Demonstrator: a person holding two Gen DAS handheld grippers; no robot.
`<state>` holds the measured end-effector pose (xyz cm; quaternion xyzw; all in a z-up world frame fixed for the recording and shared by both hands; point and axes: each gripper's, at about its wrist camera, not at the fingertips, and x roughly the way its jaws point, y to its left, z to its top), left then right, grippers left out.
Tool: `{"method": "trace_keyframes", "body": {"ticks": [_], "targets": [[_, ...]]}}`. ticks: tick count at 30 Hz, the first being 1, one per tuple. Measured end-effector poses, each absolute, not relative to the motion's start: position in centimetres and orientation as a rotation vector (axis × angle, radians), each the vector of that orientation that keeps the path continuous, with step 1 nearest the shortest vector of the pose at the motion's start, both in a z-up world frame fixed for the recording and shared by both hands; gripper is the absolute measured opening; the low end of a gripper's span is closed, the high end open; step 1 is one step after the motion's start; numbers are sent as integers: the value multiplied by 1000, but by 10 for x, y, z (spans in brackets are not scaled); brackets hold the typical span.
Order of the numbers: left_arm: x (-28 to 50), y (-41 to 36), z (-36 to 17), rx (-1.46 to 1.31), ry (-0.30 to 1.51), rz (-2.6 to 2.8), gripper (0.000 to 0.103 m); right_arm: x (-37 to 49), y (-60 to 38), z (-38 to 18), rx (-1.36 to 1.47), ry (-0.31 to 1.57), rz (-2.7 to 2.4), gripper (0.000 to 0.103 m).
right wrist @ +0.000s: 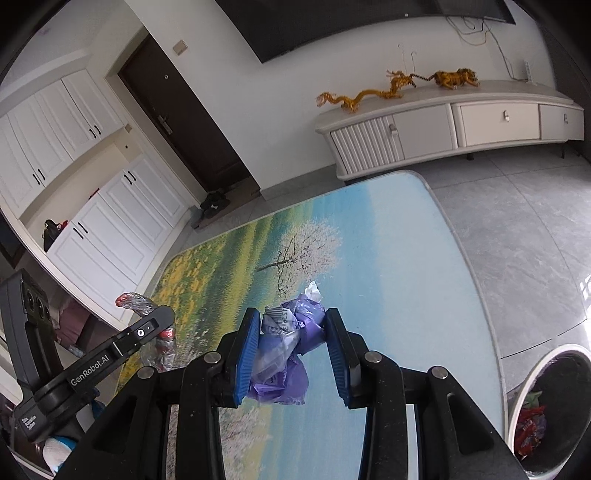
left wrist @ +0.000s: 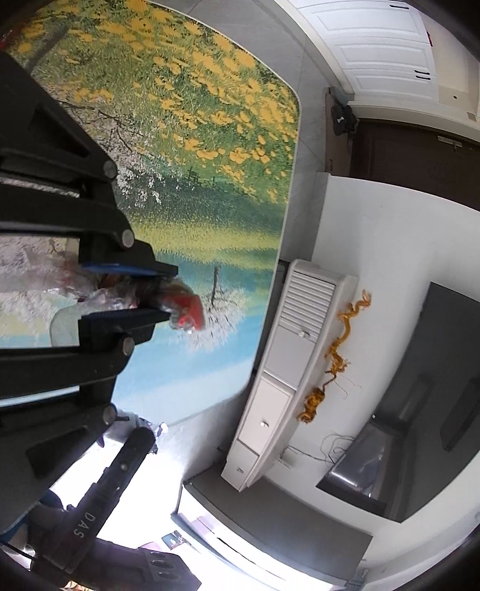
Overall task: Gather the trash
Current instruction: 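Carry both items to the white bin and open both tools to drop them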
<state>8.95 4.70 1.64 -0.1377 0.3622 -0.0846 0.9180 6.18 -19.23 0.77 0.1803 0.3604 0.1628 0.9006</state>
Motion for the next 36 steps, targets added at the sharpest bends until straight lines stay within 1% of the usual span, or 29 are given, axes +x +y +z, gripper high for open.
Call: {"method": "trace_keyframes", "body": {"ticks": [12,20,27,36], "targets": [[49,30,62,-305,671,-267,14,5,-237,45,417,619,290,34],[33,2,84,-307,642,-367,14,-29,-278,65,436,526,220,34],[27,-57,88,-245,672,-475,14,-54,-324,67,463,474,146,34],[25,-165,63,-136,794,-624,14,-82,-402,34,541,477,-17,34]]}}
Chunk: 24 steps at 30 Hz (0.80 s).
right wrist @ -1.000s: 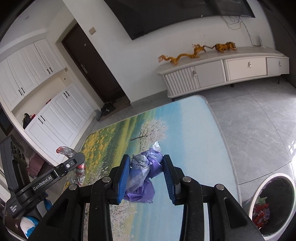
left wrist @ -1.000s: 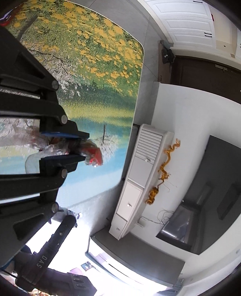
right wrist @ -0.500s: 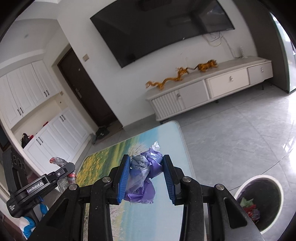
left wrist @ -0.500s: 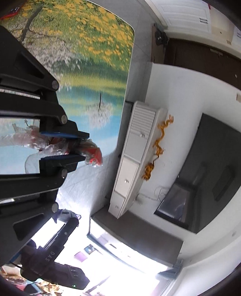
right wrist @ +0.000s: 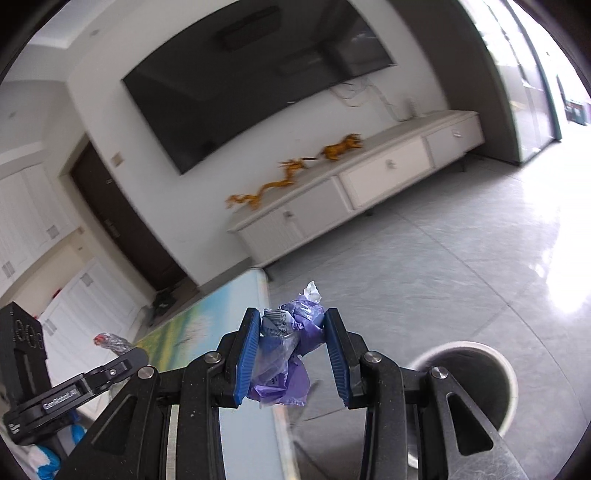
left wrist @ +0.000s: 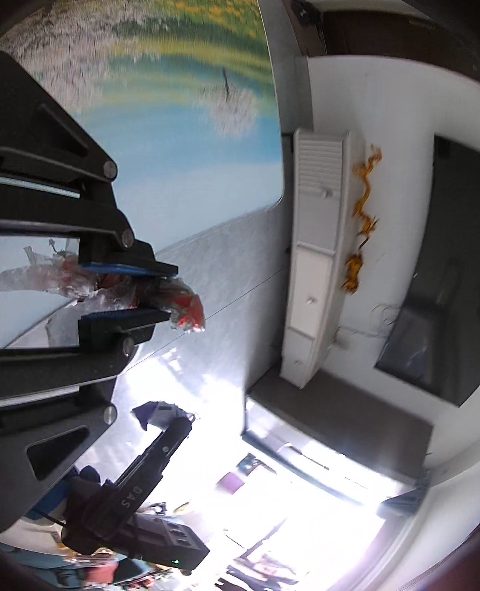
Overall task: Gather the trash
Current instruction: 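Carry both items to the white bin and open both tools to drop them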
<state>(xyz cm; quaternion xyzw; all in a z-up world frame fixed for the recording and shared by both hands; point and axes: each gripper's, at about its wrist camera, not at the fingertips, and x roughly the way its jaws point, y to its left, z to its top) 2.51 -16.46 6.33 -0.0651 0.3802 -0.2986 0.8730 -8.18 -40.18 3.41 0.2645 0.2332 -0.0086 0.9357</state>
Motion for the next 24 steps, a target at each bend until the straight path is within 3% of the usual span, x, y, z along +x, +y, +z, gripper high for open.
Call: {"method": "trace_keyframes", "body": {"ticks": [18,20,22,24], "targets": [[50,-344,-32,-16,1054,-806,18,-96,-518,-94,723,694,-289,34],[52,-353,-41,-14,1075,-816,24,-91,-522,-103,732,717,-307,36],[55,-359,-51,-18,1098,-823,40,-91,-525,-112,739,740,-336,36],[54,-364,-58,-17,1112,-830,45,-91,-529,-119,747,758,-350,36]]}}
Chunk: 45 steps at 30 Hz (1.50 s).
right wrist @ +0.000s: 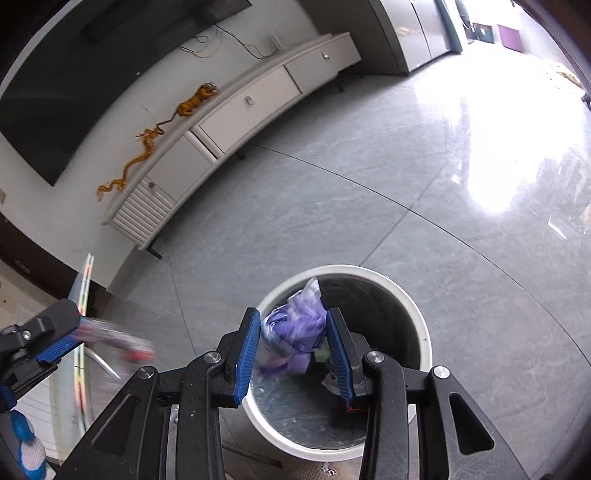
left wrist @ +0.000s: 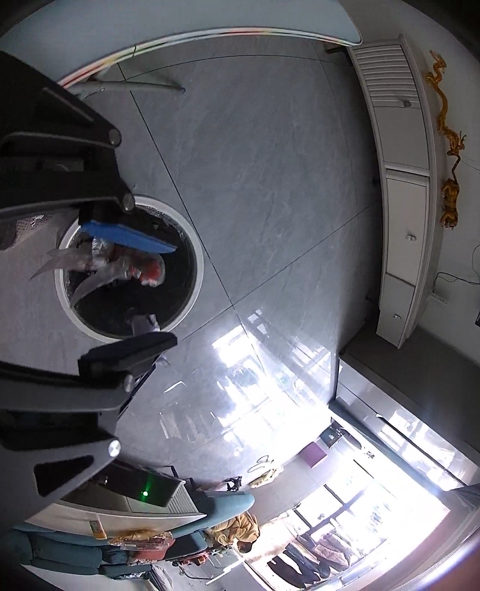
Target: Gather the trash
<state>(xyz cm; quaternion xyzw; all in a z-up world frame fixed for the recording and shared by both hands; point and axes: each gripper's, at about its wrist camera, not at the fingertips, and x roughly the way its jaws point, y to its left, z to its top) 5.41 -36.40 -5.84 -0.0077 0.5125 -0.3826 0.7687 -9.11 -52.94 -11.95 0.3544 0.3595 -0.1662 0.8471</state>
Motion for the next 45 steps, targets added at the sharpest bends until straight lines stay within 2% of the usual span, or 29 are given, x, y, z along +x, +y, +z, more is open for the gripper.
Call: {"method": "trace_keyframes", "body": {"ticks": [5,9,11,13,22,36,45], "targets": [[53,-366,-61,0,1121,-841,46,-100,-534,-126,758,777,-378,41],[51,-357,-46,8,1078,-815,51,-101,-534,-121,756,771,-382,43],[48,-347,-34,14,1036,-791,53,-102,-531,-116,748,764,-376,44],[45,-336,-22,21,987,-757,60,-102,-526,-108,735,755,-365,45],[35,-254,34,1,790,-565,69,-91,-477,-55,637,694,-260,50],[3,-82,80,-54,629,-233,72,-68,-335,13,410,644,-45,64],[-18,-13,88,-82,571,-97,72,-54,-281,46,320,578,-46,80]]}}
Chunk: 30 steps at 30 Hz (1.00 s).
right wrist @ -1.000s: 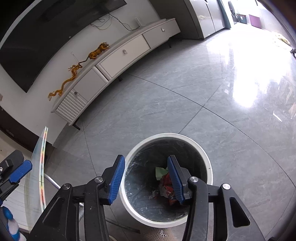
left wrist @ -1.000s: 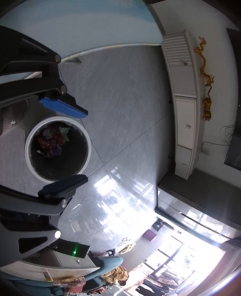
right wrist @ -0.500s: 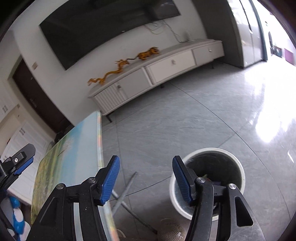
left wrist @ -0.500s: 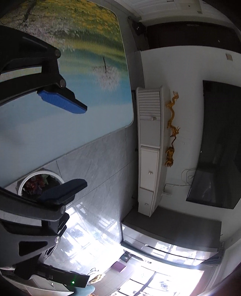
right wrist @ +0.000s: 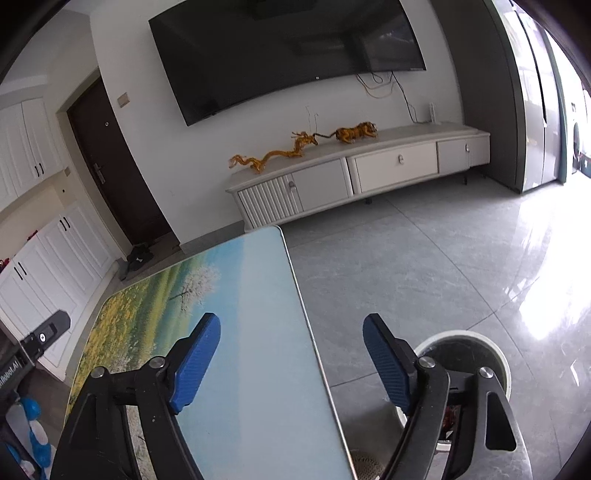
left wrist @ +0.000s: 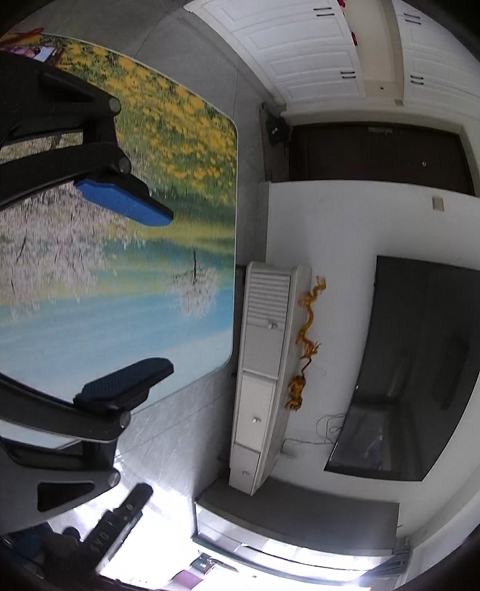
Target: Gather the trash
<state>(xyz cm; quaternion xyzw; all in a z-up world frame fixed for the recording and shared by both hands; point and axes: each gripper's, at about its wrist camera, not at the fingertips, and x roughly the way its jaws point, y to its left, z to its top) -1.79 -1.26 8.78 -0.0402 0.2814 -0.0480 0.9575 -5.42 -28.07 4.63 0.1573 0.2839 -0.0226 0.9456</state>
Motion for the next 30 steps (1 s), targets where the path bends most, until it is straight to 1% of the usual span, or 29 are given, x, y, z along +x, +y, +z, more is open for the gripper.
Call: {"method": "trace_keyframes", "body": {"ticks": [8,14,15,17,19,23,25,30], "targets": [[-27,8,90,-80,506,-21,72,-57,-259,69,270,488,-92,95],[-30,3,86,-60,486,14,73,-64,-243,64,204,463,-132,99],[-30,1,85,-56,486,16,74,-63,-241,61,194,462,-140,99],[-31,-5,83,-47,482,15,84,-64,-239,59,183,461,-150,100],[-33,-12,82,-37,470,16,89,-65,-239,55,175,458,-165,103],[-33,-25,80,-13,465,6,94,-66,-246,50,182,459,-192,103],[-34,-32,78,-2,467,2,99,-70,-251,48,188,457,-210,103],[-34,-47,74,21,476,-5,103,-74,-261,44,173,448,-263,103]]}}
